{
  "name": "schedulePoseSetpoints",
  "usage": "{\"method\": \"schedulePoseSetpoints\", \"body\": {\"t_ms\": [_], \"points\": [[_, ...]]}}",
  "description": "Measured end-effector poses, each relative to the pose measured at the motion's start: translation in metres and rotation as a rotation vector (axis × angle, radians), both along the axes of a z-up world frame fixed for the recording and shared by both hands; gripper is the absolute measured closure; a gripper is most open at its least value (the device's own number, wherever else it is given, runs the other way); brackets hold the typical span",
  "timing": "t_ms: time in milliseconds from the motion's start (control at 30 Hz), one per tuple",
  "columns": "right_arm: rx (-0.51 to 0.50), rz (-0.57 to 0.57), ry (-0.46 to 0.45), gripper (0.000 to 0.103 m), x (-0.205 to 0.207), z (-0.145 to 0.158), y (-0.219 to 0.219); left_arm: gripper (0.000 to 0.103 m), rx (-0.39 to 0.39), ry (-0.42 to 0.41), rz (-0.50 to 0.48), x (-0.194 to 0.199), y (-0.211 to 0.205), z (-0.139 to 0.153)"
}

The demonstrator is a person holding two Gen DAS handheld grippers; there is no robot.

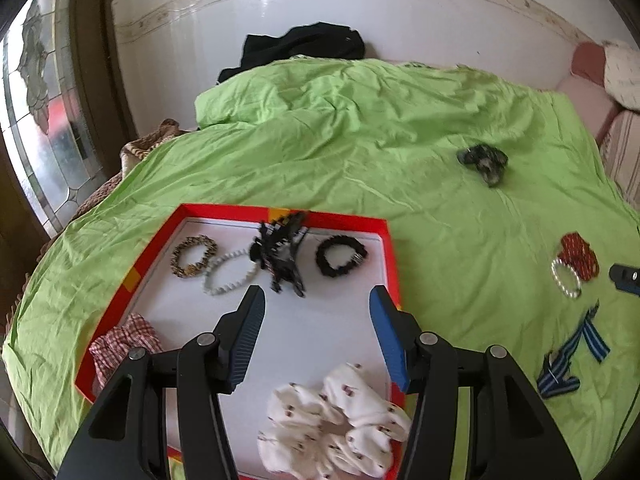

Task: Organize jewelry
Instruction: 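Move both open tools back to the jewelry beside the tray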

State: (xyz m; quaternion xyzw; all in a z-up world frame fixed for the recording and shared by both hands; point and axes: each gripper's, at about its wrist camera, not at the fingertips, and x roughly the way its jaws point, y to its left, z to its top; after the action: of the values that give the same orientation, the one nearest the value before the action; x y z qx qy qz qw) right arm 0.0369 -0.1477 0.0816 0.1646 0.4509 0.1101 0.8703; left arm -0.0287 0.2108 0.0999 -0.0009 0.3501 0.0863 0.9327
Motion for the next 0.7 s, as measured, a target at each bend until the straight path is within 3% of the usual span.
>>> {"method": "schedulePoseSetpoints", "body": {"t_ms": [233, 367, 500, 700], "points": [[0.089, -0.134, -0.04, 0.052, -0.006, -0.014, -0.078, 0.05, -0.053, -0.019, -0.042, -0.011, -0.019, 0.005], [0.179, -0.196, -0.008, 0.052, 0.002, -0.023, -0.118, 0.05, -0.119, -0.017, -0.078, -0.014, -0.029, 0.005], [0.193, -0.187, 0.023, 0.052, 0.008, -0.03, -0.125, 0.05, -0.189, 0.021, -0.163, -0.01, -0.052, -0.004], [0.188, -0.077, 0.05, 0.051, 0.004, -0.035, -0.099, 0.05, -0.194, 0.109, -0.35, -0.009, -0.108, -0.026]]}}
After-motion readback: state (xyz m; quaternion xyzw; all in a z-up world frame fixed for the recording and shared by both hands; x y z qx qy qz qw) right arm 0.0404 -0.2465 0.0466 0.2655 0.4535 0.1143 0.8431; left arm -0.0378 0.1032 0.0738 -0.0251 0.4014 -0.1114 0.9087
